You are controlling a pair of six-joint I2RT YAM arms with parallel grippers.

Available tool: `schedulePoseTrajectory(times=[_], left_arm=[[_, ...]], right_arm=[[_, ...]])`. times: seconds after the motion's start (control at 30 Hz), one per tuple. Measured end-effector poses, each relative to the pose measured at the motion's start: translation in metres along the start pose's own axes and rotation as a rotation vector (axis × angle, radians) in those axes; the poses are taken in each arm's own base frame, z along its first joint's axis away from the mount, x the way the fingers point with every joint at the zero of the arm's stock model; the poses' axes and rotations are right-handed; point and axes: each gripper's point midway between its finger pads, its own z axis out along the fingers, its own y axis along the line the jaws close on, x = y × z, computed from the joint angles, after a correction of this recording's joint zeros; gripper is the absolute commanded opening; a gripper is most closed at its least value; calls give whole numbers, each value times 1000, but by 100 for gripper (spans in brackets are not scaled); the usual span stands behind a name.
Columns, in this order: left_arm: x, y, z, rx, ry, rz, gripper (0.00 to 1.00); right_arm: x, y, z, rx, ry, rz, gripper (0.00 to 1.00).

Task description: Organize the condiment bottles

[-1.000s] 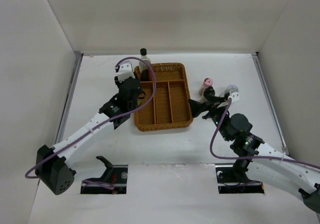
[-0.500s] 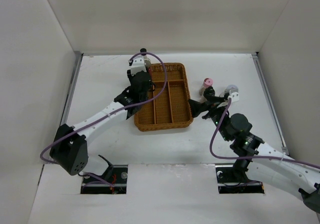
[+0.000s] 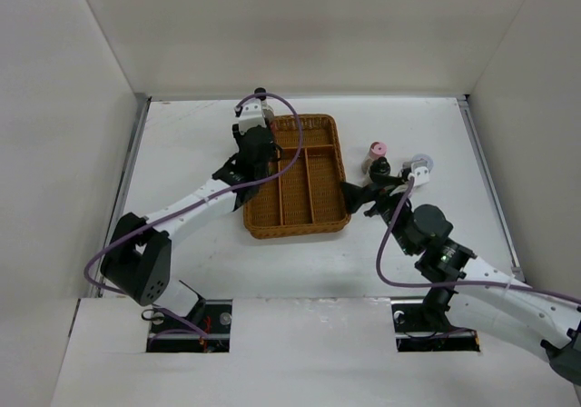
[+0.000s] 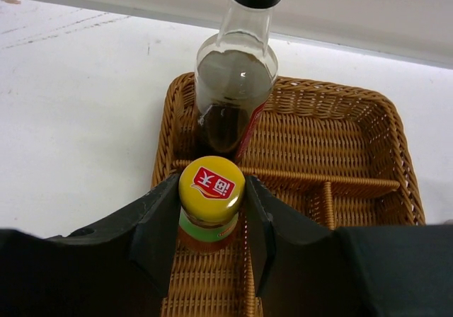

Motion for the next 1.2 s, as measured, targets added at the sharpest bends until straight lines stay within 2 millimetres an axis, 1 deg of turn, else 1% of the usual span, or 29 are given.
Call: schedulePoseTrajectory(times=[0.13, 0.2, 0.3, 0.4, 0.47, 0.57, 0.63, 0.7, 0.73, 0.77, 0.8, 0.83, 0.87, 0.9, 0.93, 0.97, 1.0, 1.03, 1.07, 1.1, 1.13, 1.2], left_arm=[[0, 1, 3, 2, -11, -11, 22], [3, 4, 4, -1, -9, -11, 27], [14, 11, 5, -12, 5, 0, 39], [11, 9, 6, -4, -19, -20, 53], [13, 9, 5, 0, -25, -27, 62], [19, 10, 1, 6, -20, -23, 75], [19, 11, -6, 14, -22, -26, 82], [14, 13, -17, 28, -37, -40, 86], [8, 15, -26, 38, -50, -52, 87], [2, 16, -35, 48, -65, -68, 88], [-7, 19, -46, 60, -87, -91, 89], [-17, 22, -57, 71, -112, -121, 89], [-25, 25, -68, 83, -135, -151, 89], [-34, 30, -80, 94, -162, -188, 89], [-41, 37, -90, 101, -187, -228, 89], [-45, 44, -99, 106, -207, -269, 89], [-46, 51, -106, 108, -220, -303, 89], [-42, 58, -112, 107, -223, -334, 89], [-35, 66, -116, 102, -218, -358, 89], [-26, 74, -118, 93, -210, -381, 89], [-15, 81, -119, 82, -197, -394, 89], [15, 98, -118, 50, -154, -417, 89]], right_arm=[[2, 0, 1, 2, 6, -3, 100], [2, -1, 1, 3, 6, -3, 100], [2, -2, 1, 8, 4, -4, 100], [1, -5, 2, 16, 1, -4, 100], [0, -7, 3, 23, -1, -5, 100], [-1, -12, 4, 38, -4, -7, 100], [-1, -16, 4, 56, -3, -8, 100], [-3, -23, 5, 85, 1, -4, 92], [-4, -25, 5, 98, 2, -3, 83], [-7, -28, 6, 116, 1, 1, 68], [-9, -33, 7, 139, 4, 4, 56], [-12, -37, 8, 163, 4, 5, 48], [-15, -43, 8, 193, 4, 10, 45], [-19, -50, 8, 229, 3, 14, 45], [-23, -55, 8, 261, 0, 16, 47], [-28, -63, 6, 303, -5, 20, 55], [-32, -70, 5, 343, -10, 22, 68], [-37, -80, 2, 392, -16, 22, 81], [-40, -89, -1, 440, -20, 17, 91], [-43, -101, -5, 497, -22, 7, 97], [-45, -113, -9, 555, -21, -5, 100], [-44, -136, -16, 658, -1, -38, 100]])
